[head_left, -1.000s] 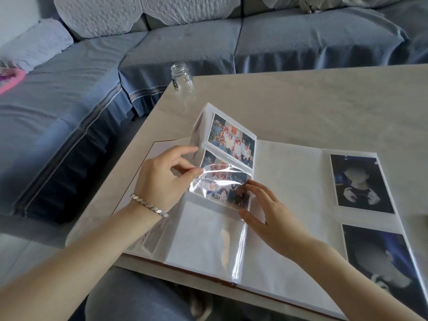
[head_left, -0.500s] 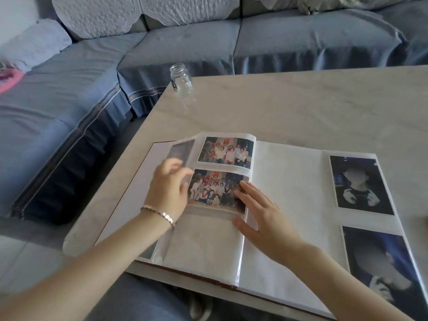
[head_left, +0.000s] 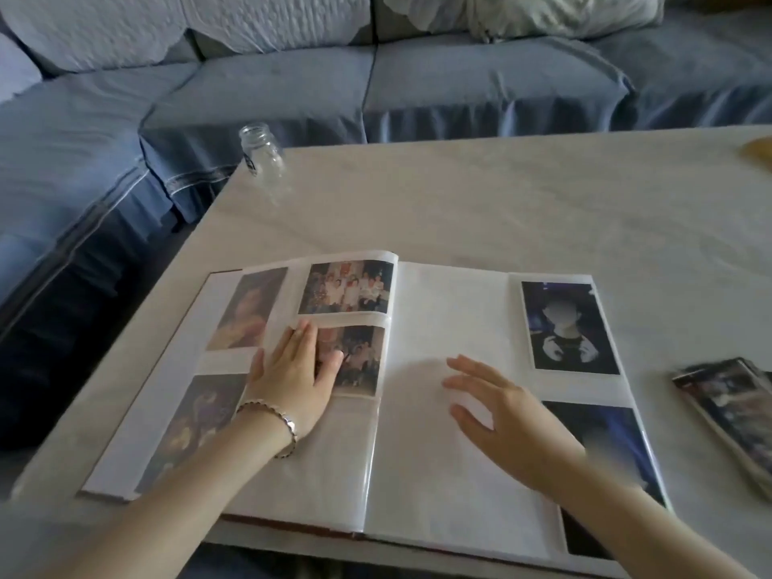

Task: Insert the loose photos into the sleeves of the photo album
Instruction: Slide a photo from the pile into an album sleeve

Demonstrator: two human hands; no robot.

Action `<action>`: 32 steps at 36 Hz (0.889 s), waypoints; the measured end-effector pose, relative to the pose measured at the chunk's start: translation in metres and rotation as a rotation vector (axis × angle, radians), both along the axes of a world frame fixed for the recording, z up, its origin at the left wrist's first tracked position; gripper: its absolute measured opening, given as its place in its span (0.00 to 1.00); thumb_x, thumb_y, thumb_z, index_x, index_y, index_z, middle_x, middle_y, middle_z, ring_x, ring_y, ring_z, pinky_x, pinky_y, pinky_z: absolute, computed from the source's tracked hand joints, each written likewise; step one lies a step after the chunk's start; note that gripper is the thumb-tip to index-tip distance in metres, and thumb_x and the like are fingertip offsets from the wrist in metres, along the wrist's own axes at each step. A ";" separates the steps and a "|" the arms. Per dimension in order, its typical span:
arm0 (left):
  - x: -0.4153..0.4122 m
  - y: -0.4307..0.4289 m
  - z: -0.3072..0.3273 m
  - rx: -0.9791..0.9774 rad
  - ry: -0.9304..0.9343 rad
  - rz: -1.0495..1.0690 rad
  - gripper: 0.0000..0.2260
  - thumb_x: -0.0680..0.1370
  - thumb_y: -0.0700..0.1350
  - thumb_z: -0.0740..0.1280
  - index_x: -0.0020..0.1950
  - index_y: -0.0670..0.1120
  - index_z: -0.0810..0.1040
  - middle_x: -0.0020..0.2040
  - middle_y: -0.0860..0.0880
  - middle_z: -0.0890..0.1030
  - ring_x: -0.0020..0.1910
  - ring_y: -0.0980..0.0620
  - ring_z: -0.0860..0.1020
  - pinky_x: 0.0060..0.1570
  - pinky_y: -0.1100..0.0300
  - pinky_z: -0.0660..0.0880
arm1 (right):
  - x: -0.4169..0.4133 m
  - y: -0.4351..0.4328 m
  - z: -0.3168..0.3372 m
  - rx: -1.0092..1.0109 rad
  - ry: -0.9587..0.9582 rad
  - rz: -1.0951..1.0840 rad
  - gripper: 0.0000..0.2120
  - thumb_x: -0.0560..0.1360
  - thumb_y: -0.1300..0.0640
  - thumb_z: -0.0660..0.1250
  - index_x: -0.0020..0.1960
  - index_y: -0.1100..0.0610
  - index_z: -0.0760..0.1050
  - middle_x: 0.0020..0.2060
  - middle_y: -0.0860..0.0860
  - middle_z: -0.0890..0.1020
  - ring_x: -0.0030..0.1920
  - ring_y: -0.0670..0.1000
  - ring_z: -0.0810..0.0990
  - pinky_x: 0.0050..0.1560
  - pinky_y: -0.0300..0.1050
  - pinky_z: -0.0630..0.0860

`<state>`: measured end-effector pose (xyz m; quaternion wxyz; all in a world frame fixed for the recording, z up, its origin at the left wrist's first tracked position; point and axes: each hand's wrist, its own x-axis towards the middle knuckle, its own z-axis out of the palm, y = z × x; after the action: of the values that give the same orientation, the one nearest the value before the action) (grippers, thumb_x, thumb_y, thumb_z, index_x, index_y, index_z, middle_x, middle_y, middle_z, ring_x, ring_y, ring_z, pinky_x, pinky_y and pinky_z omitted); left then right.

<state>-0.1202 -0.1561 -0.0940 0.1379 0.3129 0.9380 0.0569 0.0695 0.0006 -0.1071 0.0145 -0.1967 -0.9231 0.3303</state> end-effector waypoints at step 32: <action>0.112 0.106 0.029 0.578 -0.327 -0.298 0.15 0.76 0.38 0.66 0.38 0.58 0.78 0.39 0.61 0.82 0.44 0.64 0.78 0.41 0.78 0.70 | 0.168 0.116 0.014 0.558 -0.217 -0.717 0.07 0.68 0.69 0.71 0.42 0.59 0.78 0.26 0.53 0.78 0.26 0.58 0.72 0.28 0.43 0.68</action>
<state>-0.0087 -0.0497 -0.0648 0.1988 0.4590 0.7926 0.3485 0.2374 0.1163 -0.0927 0.0833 -0.5252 -0.8466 0.0208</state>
